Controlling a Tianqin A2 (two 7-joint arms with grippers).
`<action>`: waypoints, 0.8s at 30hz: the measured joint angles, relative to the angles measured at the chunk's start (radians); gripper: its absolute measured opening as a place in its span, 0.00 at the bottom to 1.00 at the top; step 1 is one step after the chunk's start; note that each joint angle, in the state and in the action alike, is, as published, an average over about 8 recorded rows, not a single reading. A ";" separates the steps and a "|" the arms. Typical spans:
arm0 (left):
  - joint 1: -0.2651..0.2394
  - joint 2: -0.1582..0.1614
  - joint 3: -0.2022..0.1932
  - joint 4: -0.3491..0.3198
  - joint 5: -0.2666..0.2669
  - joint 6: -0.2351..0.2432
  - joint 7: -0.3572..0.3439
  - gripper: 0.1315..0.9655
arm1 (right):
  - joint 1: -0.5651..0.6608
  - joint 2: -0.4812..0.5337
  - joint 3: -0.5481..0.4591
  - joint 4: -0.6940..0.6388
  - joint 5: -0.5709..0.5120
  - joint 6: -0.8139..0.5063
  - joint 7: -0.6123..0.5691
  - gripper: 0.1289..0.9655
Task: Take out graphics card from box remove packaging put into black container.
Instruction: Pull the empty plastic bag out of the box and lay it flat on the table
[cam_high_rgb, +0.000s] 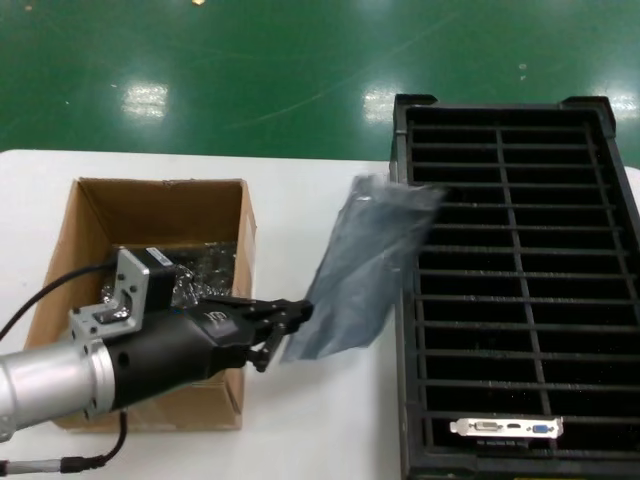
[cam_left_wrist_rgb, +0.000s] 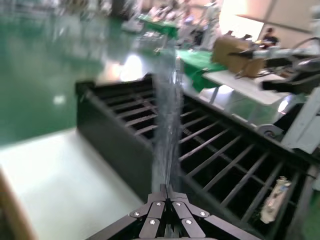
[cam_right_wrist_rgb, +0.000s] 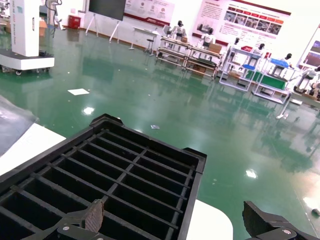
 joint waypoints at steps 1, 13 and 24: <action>-0.040 0.004 0.048 0.031 0.008 -0.008 -0.048 0.01 | 0.000 0.000 0.000 0.000 0.000 0.000 0.000 1.00; -0.328 0.094 0.349 0.232 0.251 -0.033 -0.532 0.04 | 0.000 0.000 0.000 0.000 0.000 0.000 0.000 1.00; -0.209 0.102 0.051 0.080 0.584 -0.030 -0.685 0.19 | 0.000 0.000 0.000 0.000 0.000 0.000 0.000 1.00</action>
